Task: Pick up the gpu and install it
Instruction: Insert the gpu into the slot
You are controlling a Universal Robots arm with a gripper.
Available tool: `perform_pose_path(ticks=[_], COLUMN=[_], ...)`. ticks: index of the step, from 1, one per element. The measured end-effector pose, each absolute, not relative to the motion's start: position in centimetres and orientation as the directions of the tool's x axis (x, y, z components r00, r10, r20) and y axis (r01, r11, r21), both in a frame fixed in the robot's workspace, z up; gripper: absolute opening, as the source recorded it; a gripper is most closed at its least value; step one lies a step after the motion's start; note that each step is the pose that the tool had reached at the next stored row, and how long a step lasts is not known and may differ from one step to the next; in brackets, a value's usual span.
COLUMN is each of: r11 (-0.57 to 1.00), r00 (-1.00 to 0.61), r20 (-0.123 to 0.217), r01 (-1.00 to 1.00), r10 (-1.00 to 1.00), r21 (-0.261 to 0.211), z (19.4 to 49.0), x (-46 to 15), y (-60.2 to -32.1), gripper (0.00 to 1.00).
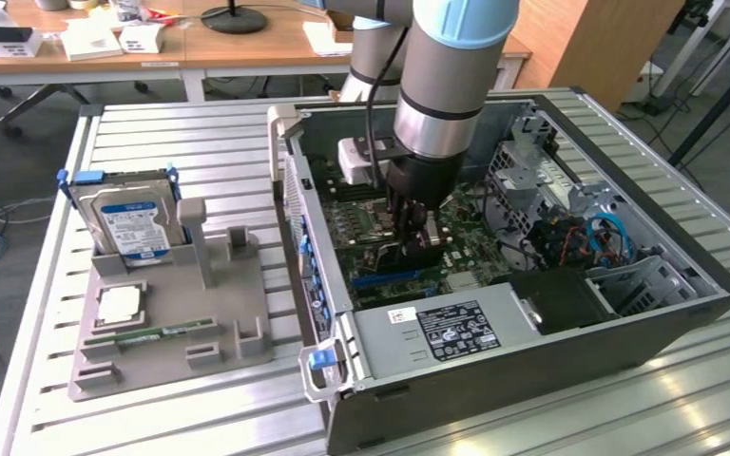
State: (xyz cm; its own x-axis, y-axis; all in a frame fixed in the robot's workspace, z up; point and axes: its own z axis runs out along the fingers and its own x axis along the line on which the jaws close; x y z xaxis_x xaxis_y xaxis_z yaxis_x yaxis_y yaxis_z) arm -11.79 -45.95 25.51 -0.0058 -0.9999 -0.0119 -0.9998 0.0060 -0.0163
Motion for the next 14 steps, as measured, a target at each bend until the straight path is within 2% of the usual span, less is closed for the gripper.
perform_pose_path(ticks=[14], r11=[0.006], r00=[-0.006], r20=[-0.012], r01=[-1.000], r10=[-1.000], r21=[-0.016], z=[25.35], x=[-11.79], y=[-45.93], gripper=[0.26])
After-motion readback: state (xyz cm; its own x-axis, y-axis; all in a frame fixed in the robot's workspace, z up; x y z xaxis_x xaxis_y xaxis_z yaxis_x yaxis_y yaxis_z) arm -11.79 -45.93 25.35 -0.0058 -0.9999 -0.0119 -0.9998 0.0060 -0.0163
